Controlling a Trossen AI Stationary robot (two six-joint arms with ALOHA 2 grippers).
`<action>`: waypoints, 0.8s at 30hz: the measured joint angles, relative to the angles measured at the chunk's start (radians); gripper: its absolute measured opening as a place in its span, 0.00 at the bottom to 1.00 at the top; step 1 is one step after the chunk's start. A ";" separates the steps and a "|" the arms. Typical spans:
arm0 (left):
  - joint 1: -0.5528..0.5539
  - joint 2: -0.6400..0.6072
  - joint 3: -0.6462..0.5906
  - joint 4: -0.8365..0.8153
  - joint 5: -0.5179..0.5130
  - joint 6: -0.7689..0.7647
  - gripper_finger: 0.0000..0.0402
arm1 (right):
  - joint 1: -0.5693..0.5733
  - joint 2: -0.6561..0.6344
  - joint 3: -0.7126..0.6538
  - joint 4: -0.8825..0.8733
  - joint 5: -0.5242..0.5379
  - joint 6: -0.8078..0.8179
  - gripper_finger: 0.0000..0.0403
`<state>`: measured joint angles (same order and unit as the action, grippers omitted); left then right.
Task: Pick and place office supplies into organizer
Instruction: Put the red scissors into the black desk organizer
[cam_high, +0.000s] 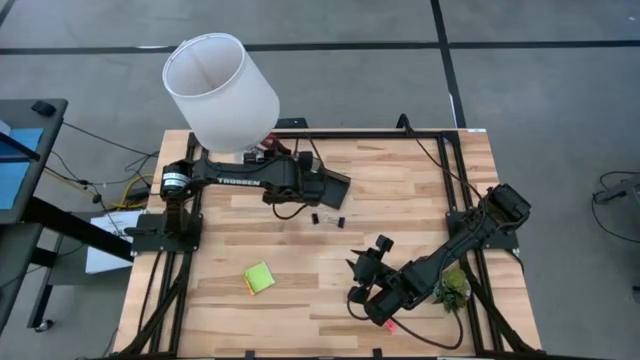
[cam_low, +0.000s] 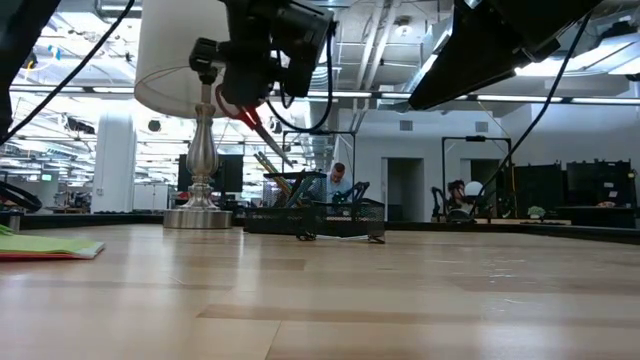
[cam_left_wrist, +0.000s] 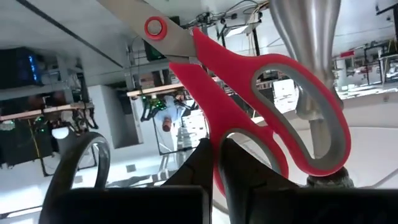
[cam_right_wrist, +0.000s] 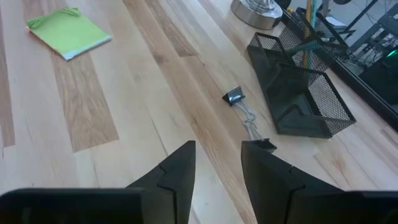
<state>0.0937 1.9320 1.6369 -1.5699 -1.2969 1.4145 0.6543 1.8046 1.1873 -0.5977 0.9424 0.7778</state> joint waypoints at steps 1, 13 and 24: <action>0.005 0.000 -0.002 -0.002 0.000 0.002 0.00 | 0.000 0.000 0.000 0.000 0.000 0.000 0.30; 0.051 0.000 -0.002 0.176 0.042 0.187 0.00 | -0.002 0.000 0.000 0.011 0.001 0.012 0.30; 0.058 0.000 -0.002 0.439 0.124 0.409 0.00 | -0.002 0.000 0.000 0.010 0.001 0.018 0.30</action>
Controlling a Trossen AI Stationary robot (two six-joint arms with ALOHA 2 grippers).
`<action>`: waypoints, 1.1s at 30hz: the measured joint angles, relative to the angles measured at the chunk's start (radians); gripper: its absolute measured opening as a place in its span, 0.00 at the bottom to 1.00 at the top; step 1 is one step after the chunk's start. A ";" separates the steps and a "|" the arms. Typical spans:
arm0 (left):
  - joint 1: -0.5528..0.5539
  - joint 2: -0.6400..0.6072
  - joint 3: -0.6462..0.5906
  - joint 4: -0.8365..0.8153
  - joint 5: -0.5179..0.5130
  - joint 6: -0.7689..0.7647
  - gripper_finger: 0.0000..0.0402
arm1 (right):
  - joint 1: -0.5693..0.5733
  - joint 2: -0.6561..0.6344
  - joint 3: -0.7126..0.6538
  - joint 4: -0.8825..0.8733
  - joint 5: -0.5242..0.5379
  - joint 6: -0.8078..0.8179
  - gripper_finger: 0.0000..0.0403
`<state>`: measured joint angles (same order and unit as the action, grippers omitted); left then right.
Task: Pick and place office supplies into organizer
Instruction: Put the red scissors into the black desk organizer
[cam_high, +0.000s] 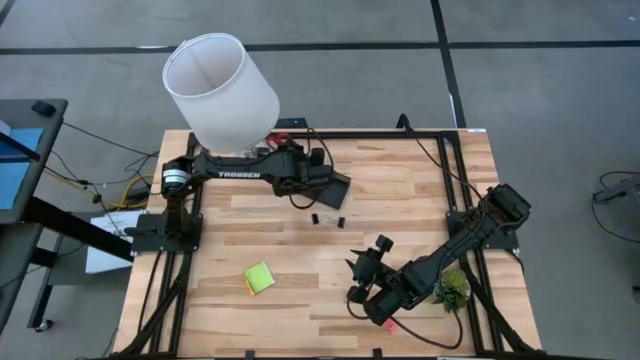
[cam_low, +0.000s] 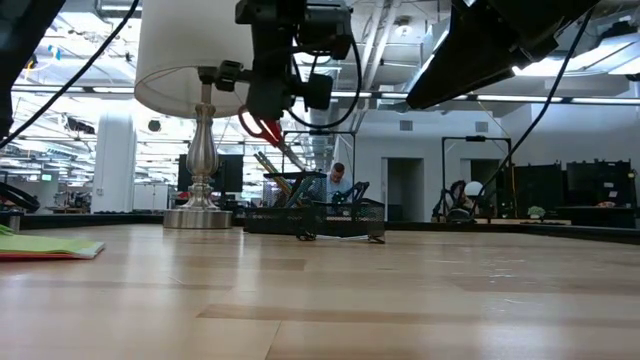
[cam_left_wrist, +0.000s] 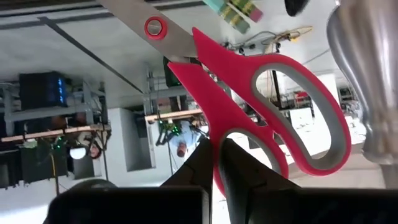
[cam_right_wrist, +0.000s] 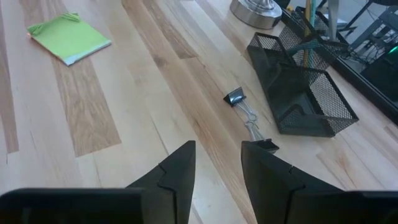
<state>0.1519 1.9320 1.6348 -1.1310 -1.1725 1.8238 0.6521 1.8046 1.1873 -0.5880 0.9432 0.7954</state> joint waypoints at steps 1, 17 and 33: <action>0.002 0.000 0.000 0.009 0.010 0.009 0.00 | 0.000 0.000 0.000 0.000 0.000 0.000 0.30; 0.018 0.100 0.001 0.056 0.026 0.090 0.00 | 0.000 0.000 0.000 -0.003 0.000 0.000 0.30; 0.024 0.119 0.003 0.181 0.102 -0.074 0.17 | 0.000 0.000 -0.121 0.022 0.000 0.130 0.30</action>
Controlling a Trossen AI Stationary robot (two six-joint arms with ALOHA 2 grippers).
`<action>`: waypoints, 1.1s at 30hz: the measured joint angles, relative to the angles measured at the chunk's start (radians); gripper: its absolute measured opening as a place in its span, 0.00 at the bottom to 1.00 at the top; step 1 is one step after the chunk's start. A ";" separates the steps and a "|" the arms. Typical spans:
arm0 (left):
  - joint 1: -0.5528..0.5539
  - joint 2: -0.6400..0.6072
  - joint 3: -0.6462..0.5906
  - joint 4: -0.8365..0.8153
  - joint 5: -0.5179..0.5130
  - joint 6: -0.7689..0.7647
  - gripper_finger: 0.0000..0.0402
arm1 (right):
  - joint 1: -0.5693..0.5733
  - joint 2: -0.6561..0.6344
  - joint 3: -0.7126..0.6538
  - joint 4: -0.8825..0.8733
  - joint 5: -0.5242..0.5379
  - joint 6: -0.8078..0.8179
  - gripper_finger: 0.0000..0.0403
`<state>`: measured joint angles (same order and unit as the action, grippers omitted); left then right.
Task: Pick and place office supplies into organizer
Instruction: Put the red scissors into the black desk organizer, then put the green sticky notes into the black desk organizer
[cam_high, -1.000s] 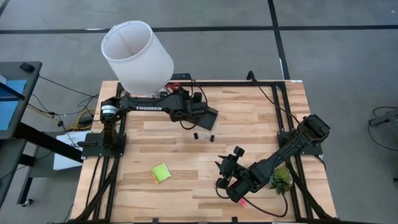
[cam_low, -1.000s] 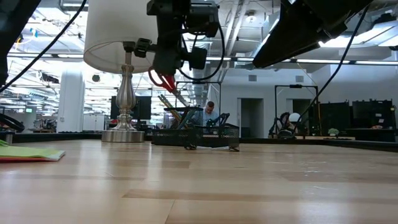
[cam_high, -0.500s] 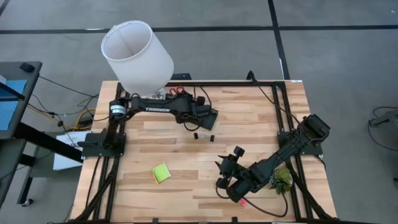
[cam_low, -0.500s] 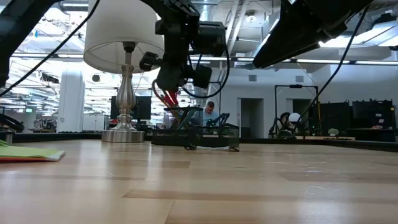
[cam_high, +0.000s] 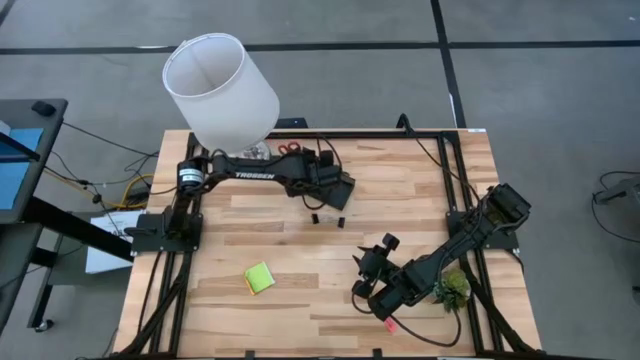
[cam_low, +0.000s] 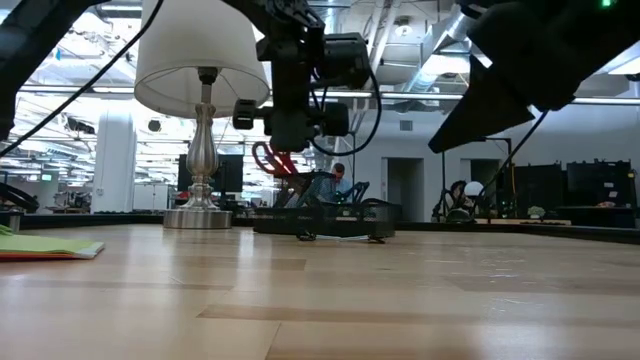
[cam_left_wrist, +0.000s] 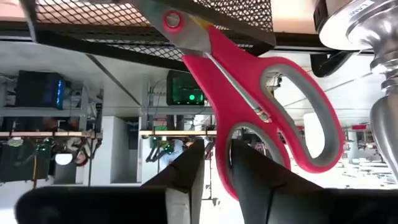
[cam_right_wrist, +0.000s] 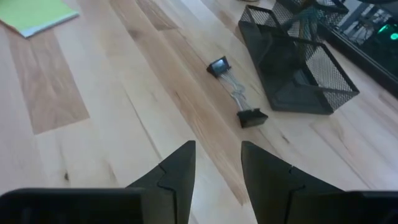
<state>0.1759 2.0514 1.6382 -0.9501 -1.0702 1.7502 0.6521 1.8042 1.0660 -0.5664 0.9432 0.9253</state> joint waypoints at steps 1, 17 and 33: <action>-0.003 0.000 0.000 0.000 -0.001 0.000 0.18 | 0.000 0.000 0.000 0.004 0.000 0.000 0.30; -0.053 0.000 0.000 -0.124 -0.054 0.043 0.12 | 0.000 0.000 0.000 0.085 0.004 -0.095 0.30; -0.140 -0.002 0.264 0.008 -0.222 -0.420 0.18 | 0.015 -0.014 0.009 0.053 0.002 -0.095 0.30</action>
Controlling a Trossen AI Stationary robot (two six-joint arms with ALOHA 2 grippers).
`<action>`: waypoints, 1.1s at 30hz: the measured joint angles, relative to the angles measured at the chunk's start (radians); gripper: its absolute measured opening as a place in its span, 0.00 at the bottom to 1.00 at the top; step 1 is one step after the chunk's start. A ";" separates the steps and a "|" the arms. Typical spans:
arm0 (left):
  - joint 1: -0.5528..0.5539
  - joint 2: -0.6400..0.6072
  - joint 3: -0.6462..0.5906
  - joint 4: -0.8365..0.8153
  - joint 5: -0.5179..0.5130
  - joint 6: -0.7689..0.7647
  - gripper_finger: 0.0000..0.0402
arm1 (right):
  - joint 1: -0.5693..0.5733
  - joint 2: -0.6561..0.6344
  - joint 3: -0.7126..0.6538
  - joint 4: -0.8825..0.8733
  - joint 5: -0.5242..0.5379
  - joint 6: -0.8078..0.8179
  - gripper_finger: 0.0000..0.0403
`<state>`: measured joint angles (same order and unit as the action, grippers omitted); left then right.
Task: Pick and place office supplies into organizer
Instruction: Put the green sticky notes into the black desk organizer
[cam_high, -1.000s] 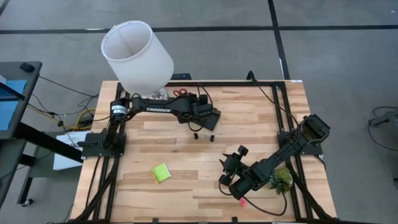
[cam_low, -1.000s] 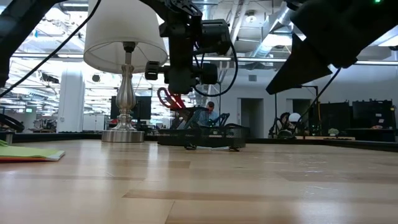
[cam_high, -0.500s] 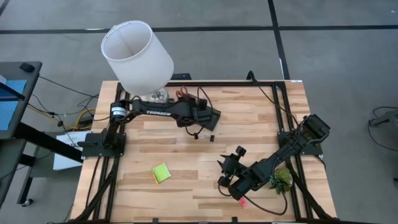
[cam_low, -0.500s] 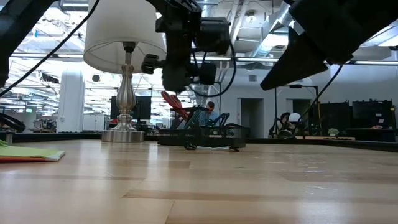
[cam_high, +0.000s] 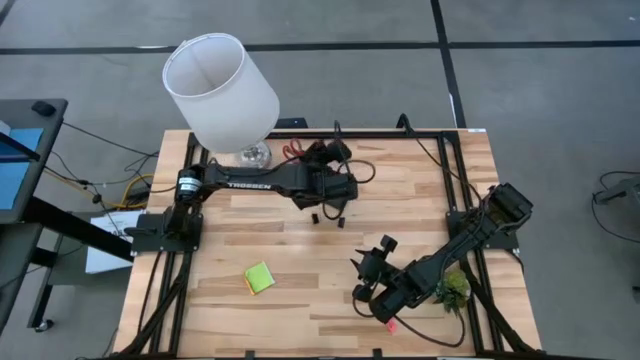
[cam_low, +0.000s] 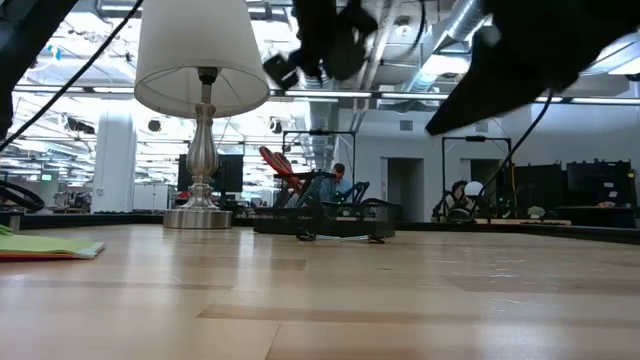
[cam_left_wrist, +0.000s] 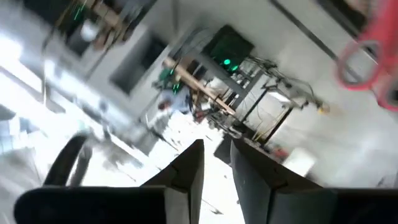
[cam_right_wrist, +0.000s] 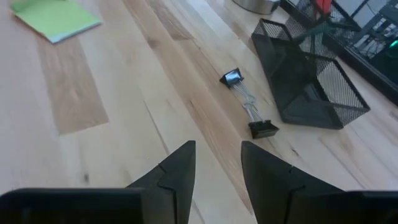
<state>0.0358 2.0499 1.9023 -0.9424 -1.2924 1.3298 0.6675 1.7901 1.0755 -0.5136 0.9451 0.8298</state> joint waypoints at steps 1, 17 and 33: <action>-0.007 0.000 0.028 -0.004 -0.017 -0.045 0.18 | 0.004 -0.007 0.010 -0.011 0.001 0.000 0.30; -0.045 -0.206 0.335 -0.607 -0.037 -1.172 0.18 | 0.173 -0.202 0.037 -0.085 0.150 -0.001 0.30; -0.195 -0.676 -0.453 -0.378 0.535 -1.802 0.18 | 0.211 0.074 -0.051 0.058 0.335 0.344 0.30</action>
<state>-0.1595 1.3742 1.4489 -1.3207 -0.7572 -0.4719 0.8788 1.8637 1.0241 -0.4553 1.2799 1.1738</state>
